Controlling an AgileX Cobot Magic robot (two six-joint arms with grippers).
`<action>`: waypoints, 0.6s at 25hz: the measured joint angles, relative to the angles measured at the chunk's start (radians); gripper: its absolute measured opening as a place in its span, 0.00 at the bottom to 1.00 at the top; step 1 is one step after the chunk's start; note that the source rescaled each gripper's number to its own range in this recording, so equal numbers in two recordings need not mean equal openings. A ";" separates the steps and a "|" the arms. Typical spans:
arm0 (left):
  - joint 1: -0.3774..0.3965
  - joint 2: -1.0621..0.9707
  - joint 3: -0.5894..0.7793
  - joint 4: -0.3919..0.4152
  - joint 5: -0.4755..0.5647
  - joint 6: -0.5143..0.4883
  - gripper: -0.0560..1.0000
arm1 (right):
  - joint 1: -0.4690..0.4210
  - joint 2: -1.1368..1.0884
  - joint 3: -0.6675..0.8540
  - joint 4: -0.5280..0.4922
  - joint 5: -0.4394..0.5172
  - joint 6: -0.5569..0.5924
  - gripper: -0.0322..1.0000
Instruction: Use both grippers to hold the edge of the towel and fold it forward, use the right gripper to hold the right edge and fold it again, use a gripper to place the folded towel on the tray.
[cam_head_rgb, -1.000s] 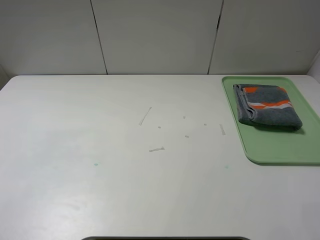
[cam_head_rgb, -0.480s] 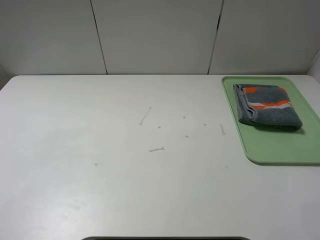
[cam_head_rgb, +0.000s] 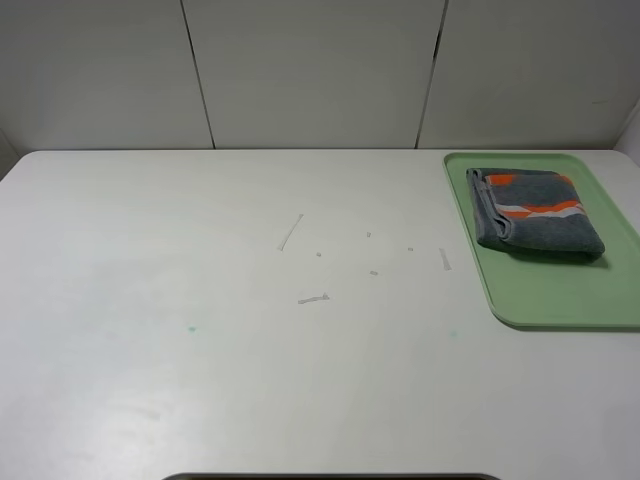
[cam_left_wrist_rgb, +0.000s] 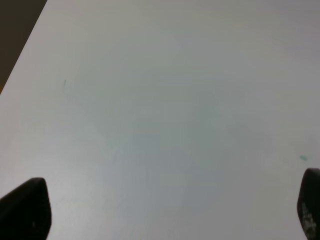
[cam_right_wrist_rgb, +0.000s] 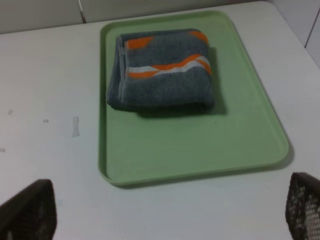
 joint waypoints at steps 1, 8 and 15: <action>0.000 0.000 0.000 0.000 0.000 0.000 1.00 | 0.000 0.000 0.000 -0.001 0.000 0.000 1.00; 0.000 0.000 0.000 0.000 0.000 0.000 1.00 | 0.000 0.000 0.000 -0.001 0.000 0.000 1.00; 0.000 0.000 0.000 0.000 0.000 0.000 1.00 | 0.000 0.000 0.000 -0.001 0.000 0.000 1.00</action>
